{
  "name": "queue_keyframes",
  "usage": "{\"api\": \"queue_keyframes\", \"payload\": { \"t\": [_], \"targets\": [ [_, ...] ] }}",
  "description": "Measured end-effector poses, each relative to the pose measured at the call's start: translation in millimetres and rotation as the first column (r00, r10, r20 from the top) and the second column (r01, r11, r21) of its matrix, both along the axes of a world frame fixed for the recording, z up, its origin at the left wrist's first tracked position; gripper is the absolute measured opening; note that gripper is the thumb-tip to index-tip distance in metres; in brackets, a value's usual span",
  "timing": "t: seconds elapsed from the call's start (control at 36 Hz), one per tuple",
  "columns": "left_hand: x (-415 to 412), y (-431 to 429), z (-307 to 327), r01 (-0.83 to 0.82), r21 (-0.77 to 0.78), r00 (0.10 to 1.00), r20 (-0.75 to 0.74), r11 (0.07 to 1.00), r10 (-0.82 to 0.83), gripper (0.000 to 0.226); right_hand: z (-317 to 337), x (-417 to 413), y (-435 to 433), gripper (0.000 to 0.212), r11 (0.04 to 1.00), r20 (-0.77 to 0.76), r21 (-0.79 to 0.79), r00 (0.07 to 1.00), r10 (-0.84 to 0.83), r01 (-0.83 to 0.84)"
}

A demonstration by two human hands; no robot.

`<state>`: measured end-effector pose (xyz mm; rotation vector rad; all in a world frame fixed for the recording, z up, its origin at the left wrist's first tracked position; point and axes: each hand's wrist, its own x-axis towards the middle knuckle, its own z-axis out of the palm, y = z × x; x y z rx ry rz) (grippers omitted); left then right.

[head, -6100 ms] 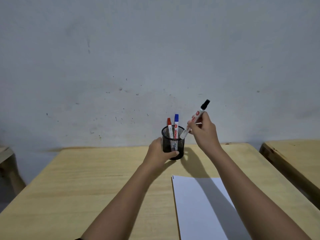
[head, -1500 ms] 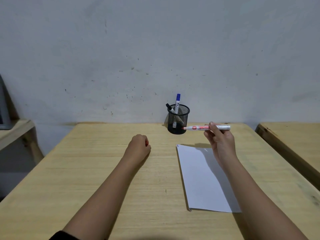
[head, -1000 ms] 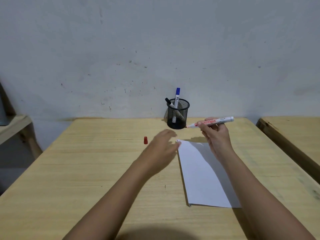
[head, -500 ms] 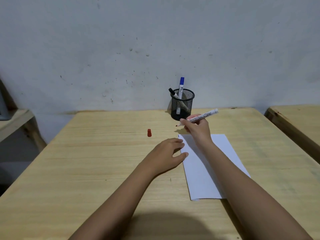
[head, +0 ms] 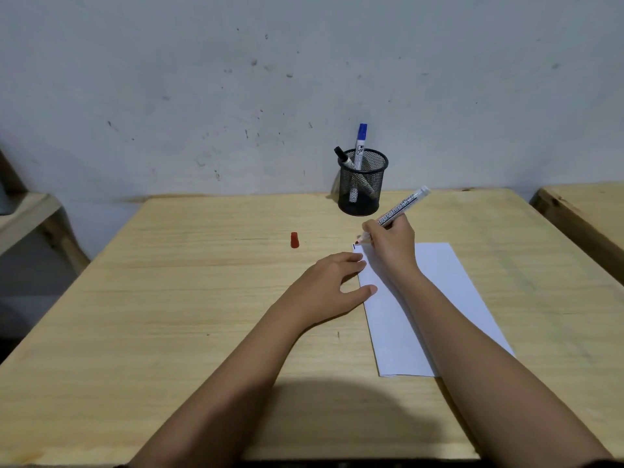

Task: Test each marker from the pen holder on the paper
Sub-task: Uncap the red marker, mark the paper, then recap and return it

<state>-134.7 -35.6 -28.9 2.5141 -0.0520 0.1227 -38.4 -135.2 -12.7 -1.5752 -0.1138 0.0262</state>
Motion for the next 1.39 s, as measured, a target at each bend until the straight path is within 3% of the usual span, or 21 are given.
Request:
{"api": "queue_keyframes", "payload": {
  "t": [0.78, 0.86, 0.92, 1.06, 1.25, 1.39],
  "targets": [
    [1.2, -0.7, 2.9, 0.006, -0.004, 1.000, 0.003, 1.000, -0.006, 0.058, 1.1, 0.6, 1.2, 0.013, 0.999, 0.048, -0.024, 0.998, 0.032, -0.031],
    [1.2, -0.3, 2.9, -0.004, -0.015, 1.000, 0.001, 1.000, 0.004, 0.058, -0.1, 4.4, -2.4, 0.014, 0.996, -0.037, 0.085, 0.999, 0.010, -0.007],
    [1.4, -0.1, 3.3, -0.006, -0.021, 1.000, 0.003, 1.000, 0.006, 0.057, -2.5, 8.9, -5.3, 0.017, 0.960, -0.128, 0.279, 0.990, 0.052, -0.015],
    [2.2, -1.0, 4.1, -0.012, -0.027, 1.000, 0.012, 1.000, 0.012, 0.055, -3.5, 17.3, -12.9, 0.016, 0.851, -0.138, 0.524, 0.982, 0.131, -0.040],
    [6.6, -3.2, 7.5, -0.028, -0.007, 0.998, 0.055, 1.000, 0.029, 0.046, -1.0, 18.1, -16.8, 0.007, 0.759, -0.163, 0.651, 0.978, 0.128, 0.009],
    [10.4, 6.1, 19.6, -0.224, -0.050, 0.934, 0.275, 0.973, 0.229, 0.038, 0.7, 19.0, -19.7, 0.007, 0.698, -0.176, 0.715, 0.974, 0.142, 0.027]
  ]
}}
